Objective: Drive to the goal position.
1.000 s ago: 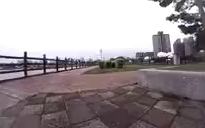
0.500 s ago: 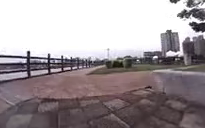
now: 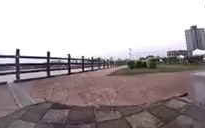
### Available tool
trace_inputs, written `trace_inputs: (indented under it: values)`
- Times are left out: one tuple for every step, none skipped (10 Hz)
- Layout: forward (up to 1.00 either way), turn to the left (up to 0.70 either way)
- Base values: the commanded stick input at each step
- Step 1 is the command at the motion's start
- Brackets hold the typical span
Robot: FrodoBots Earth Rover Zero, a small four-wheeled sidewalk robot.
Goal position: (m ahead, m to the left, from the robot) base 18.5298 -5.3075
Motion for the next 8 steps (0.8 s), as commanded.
trace_inputs:
  values:
    - [1.0, 0.0]
    - [1.0, 0.0]
    - [1.0, 0.0]
    - [1.0, 0.0]
    - [1.0, 0.0]
    - [1.0, 0.0]
    - [1.0, 0.0]
    - [1.0, 0.0]
